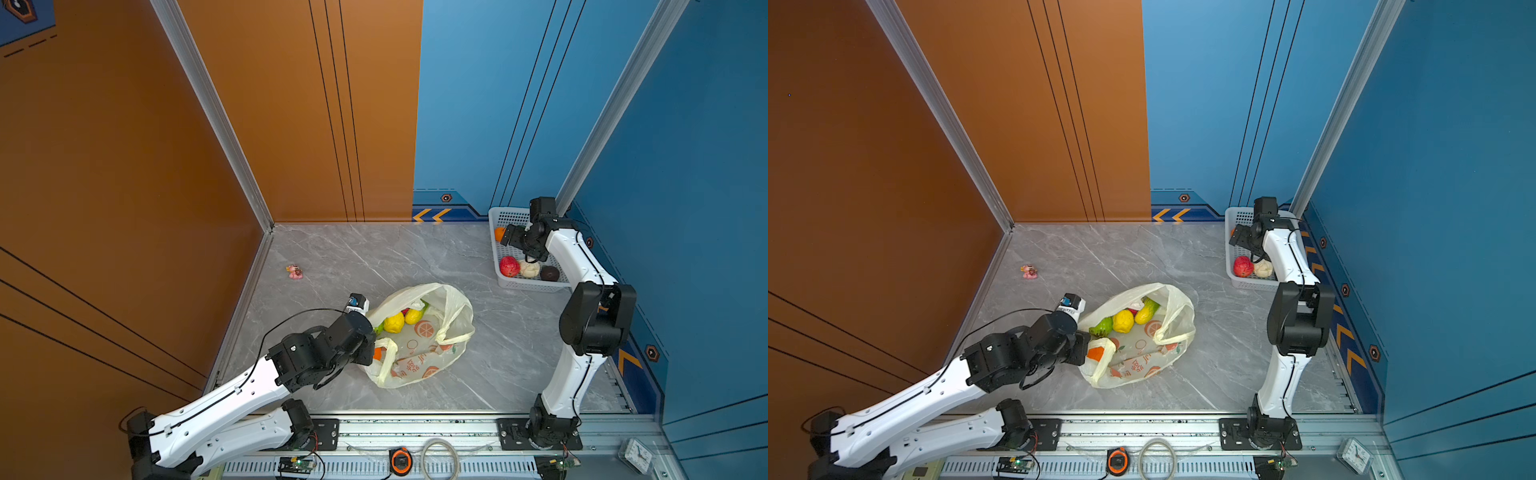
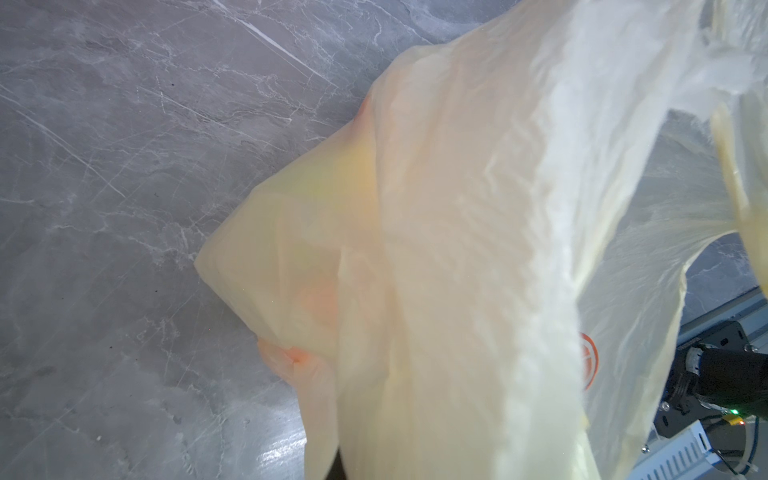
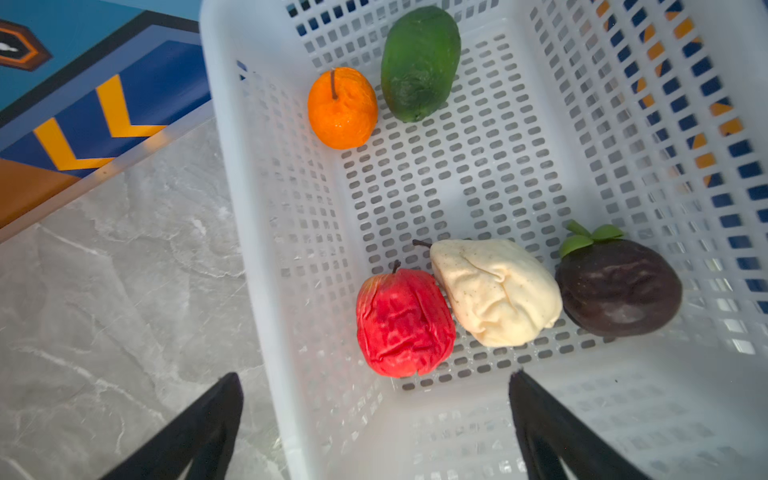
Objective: Untie the knot of the plastic bag and take out the fruit
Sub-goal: 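Move the right gripper back from the basket into the bag opening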
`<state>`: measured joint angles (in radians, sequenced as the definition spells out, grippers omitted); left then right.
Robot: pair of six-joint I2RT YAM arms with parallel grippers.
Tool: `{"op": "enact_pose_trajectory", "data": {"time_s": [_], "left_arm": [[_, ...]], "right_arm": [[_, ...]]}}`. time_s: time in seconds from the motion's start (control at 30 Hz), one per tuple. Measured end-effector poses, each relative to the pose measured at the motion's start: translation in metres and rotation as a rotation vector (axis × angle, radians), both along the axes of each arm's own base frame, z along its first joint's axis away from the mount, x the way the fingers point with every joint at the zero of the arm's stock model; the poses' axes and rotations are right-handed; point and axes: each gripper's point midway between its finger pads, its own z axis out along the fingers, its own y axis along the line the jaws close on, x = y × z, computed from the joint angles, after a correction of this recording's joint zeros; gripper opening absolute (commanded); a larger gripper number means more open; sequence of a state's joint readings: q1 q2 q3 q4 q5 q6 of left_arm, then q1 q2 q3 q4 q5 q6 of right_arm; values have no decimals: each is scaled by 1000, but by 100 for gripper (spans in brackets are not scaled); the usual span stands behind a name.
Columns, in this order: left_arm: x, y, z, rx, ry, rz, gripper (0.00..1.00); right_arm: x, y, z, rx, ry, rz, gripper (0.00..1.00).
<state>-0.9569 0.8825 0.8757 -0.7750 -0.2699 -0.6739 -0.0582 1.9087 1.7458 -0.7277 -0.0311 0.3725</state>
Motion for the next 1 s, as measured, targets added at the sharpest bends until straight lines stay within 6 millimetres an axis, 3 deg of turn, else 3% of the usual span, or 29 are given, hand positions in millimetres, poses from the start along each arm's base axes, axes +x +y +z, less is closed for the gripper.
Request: {"op": "enact_pose_trajectory", "data": {"time_s": [0.1,0.23,0.37,0.5,0.77,0.87,1.0], "left_arm": [[0,0,0,0,0,0,0],[0,0,0,0,0,0,0],[0,0,0,0,0,1,0],[0,0,0,0,0,1,0],[-3,5,3,-8,-2,4,0],[-6,8,3,-8,1,6,0],[-7,10,3,-4,6,7,0]], "right_arm": [[-16,21,24,12,-28,54,100],[-51,72,61,30,-73,180,100],[-103,137,88,59,-100,350,100],[-156,197,101,93,-106,521,100],[-264,302,101,159,-63,836,100],[-297,325,91,162,-38,920,99],[-325,339,61,147,1,980,97]]}}
